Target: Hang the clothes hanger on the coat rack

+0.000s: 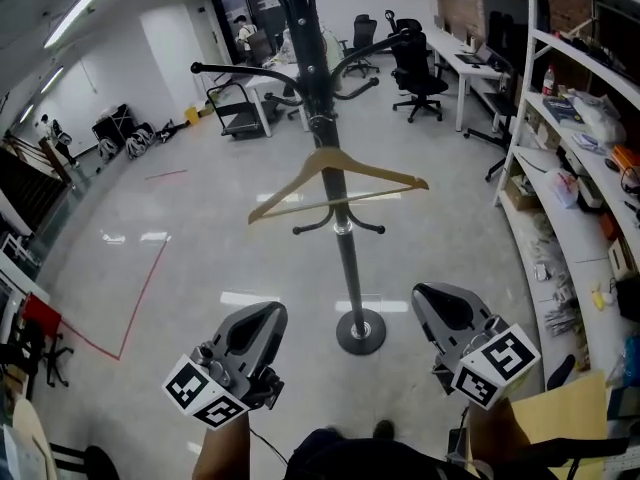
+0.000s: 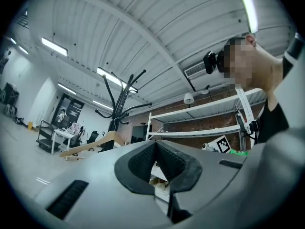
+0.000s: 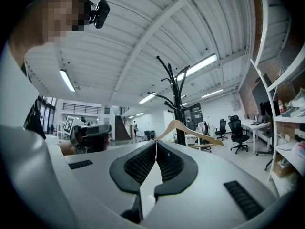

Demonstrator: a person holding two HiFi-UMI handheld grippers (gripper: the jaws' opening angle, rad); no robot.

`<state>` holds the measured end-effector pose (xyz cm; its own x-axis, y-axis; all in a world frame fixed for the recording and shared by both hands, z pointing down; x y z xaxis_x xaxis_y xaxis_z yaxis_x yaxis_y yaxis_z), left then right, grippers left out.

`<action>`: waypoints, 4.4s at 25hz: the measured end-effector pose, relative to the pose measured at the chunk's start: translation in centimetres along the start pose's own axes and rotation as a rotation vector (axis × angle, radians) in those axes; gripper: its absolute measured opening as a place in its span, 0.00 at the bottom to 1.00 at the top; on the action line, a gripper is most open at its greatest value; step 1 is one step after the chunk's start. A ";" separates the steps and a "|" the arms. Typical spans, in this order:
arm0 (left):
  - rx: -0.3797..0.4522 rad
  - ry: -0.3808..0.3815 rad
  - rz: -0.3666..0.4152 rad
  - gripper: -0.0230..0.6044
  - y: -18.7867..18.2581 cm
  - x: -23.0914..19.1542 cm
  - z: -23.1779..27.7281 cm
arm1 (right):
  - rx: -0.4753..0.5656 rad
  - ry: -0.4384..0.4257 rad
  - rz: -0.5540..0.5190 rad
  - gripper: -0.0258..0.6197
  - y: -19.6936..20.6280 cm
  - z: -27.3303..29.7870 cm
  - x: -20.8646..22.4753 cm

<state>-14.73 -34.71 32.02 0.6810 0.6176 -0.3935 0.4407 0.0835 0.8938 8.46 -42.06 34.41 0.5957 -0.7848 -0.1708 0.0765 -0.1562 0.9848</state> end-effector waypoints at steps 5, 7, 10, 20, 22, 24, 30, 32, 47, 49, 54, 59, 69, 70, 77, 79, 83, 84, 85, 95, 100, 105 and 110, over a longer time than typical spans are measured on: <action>-0.010 0.048 -0.074 0.04 1.0 1.1 -4.0 | -0.004 0.030 -0.035 0.05 -1.5 -0.8 -3.2; -0.036 0.050 -0.098 0.04 1.7 1.0 -6.3 | -0.019 0.047 -0.032 0.05 -1.5 -1.1 -5.0; -0.069 0.046 -0.084 0.04 1.9 1.0 -9.3 | -0.042 0.069 -0.022 0.05 -1.6 -1.2 -7.9; -0.152 0.063 -0.173 0.04 3.7 3.7 -18.7 | -0.157 0.101 0.000 0.05 -1.1 -4.4 -19.0; -0.162 0.073 -0.194 0.04 4.3 4.8 -19.8 | -0.173 0.101 -0.002 0.05 -1.3 -5.5 -20.4; -0.163 0.083 -0.218 0.04 4.5 5.8 -20.7 | -0.175 0.101 -0.005 0.05 -1.7 -6.3 -21.6; -0.134 0.019 -0.211 0.04 4.2 9.6 -23.3 | -0.107 0.089 -0.018 0.05 -4.1 -9.9 -23.6; -0.135 -0.002 -0.196 0.04 4.8 12.0 -23.8 | -0.085 0.079 -0.014 0.05 -4.5 -12.1 -23.8; -0.192 -0.123 -0.209 0.04 12.1 27.6 -24.7 | -0.080 0.053 0.092 0.05 -2.5 -28.9 -24.6; -0.204 -0.127 -0.190 0.04 12.0 28.9 -25.4 | -0.068 0.055 0.089 0.05 -3.2 -29.9 -25.4; -0.215 -0.107 -0.164 0.04 12.3 31.0 -27.4 | -0.062 0.078 0.046 0.05 -4.4 -32.2 -28.1; -0.201 -0.123 -0.172 0.04 12.9 32.3 -32.1 | -0.068 0.126 0.065 0.05 -4.9 -34.2 -32.6; -0.155 -0.116 -0.170 0.04 12.9 36.6 -43.2 | -0.131 0.195 0.041 0.05 -6.9 -39.9 -43.4; -0.148 -0.115 -0.169 0.04 12.8 37.1 -43.9 | -0.132 0.191 0.036 0.05 -7.3 -40.4 -44.3; -0.118 -0.130 -0.133 0.04 12.2 41.3 -46.9 | -0.078 0.123 -0.022 0.05 -10.1 -43.2 -47.9; -0.113 -0.148 -0.130 0.04 12.2 43.0 -47.5 | -0.067 0.113 -0.015 0.05 -10.5 -44.7 -48.3; -0.127 -0.168 -0.108 0.04 13.6 47.3 -46.8 | -0.079 0.132 -0.004 0.05 -10.2 -49.7 -46.9; -0.131 -0.174 -0.101 0.04 13.9 48.1 -46.5 | -0.079 0.133 0.005 0.05 -10.0 -50.7 -46.6; -0.134 -0.181 -0.096 0.04 14.1 48.8 -46.4 | -0.077 0.129 0.011 0.05 -9.8 -51.5 -46.4; -0.149 -0.167 -0.072 0.04 14.5 51.4 -45.6 | -0.062 0.150 -0.022 0.05 -10.9 -54.3 -46.6; -0.131 -0.140 -0.060 0.04 13.5 51.1 -46.9 | -0.065 0.170 -0.027 0.05 -12.0 -53.6 -47.8; -0.114 -0.150 -0.071 0.04 12.6 50.2 -48.8 | -0.070 0.159 -0.055 0.05 -12.8 -52.5 -49.6; -0.113 -0.167 -0.089 0.04 12.5 49.6 -49.8 | -0.078 0.152 -0.061 0.05 -13.0 -52.1 -50.4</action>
Point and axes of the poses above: the fingertips, and each gripper's own axes: z forward along the fingers, x to its right, y out of its underside, the point moved 4 cm from there along -z, backward along the fingers, and after that the axes turned 15 degrees about -z, right-handed, at the moved point
